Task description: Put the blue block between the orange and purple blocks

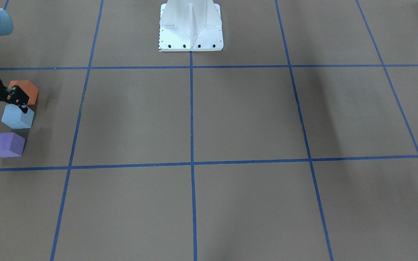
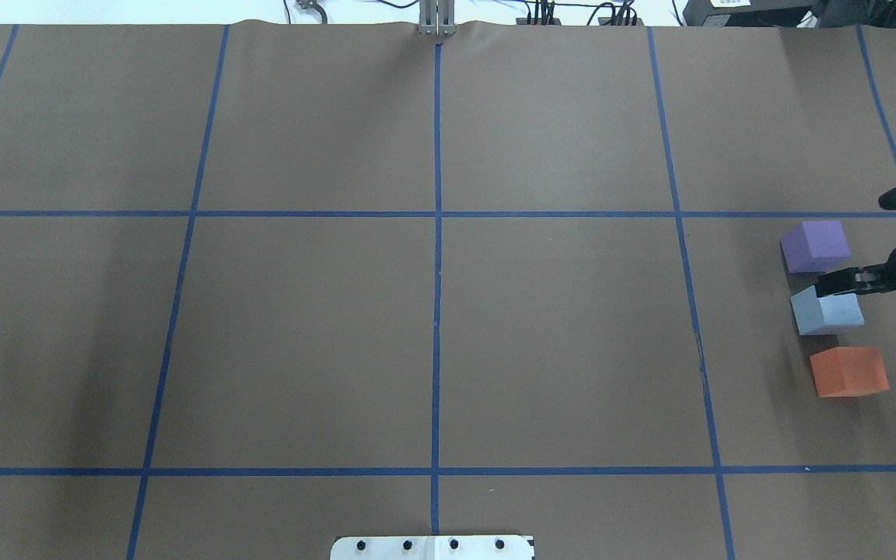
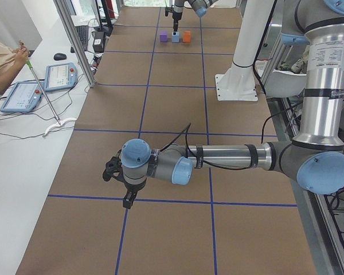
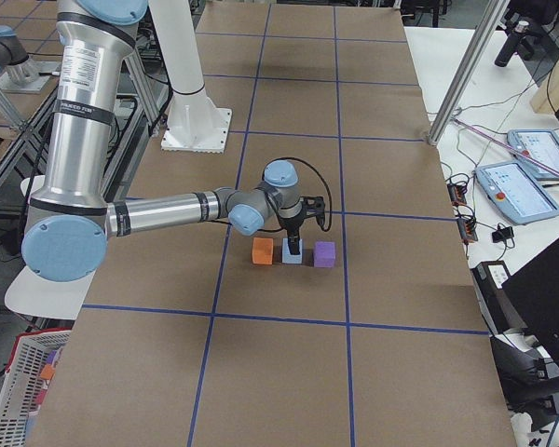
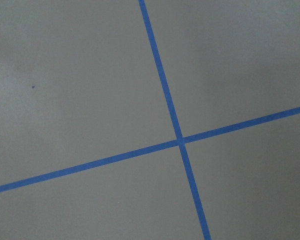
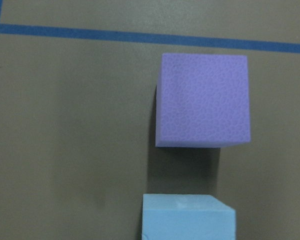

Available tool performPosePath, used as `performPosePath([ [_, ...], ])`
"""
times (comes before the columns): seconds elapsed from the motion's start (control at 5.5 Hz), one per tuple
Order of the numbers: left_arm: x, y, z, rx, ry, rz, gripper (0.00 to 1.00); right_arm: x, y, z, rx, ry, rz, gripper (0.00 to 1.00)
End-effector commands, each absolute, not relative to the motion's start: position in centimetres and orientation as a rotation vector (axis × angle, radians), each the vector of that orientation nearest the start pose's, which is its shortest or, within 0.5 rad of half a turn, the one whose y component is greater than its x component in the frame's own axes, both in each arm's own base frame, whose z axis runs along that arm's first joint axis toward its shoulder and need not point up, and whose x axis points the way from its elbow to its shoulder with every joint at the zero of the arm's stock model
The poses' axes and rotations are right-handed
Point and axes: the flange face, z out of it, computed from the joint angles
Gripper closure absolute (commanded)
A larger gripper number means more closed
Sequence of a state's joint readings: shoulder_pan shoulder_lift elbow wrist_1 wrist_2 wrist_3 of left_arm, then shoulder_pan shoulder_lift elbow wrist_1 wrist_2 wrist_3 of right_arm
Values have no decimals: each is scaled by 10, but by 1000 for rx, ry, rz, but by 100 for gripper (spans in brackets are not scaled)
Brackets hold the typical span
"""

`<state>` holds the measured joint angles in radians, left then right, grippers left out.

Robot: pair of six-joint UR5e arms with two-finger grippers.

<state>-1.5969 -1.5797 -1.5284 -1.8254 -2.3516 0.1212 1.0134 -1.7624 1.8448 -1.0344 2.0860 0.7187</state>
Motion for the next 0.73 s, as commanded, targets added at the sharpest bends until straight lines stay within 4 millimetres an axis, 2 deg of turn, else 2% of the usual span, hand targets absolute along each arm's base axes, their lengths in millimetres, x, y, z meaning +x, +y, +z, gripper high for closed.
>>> performPosePath([
  [0.0, -76, -502, 652, 261, 761, 175, 0, -53, -440, 573, 201, -768, -128, 1],
  [0.18, -76, -501, 652, 264, 761, 175, 0, -10, -440, 585, 193, -720, -207, 0],
  [0.36, -76, -501, 652, 264, 761, 175, 0, 29, -441, 590, 142, -716, -206, 1],
  [0.55, -76, -493, 662, 244, 765, 167, 0, 41, -427, 605, 124, -689, -180, 1],
])
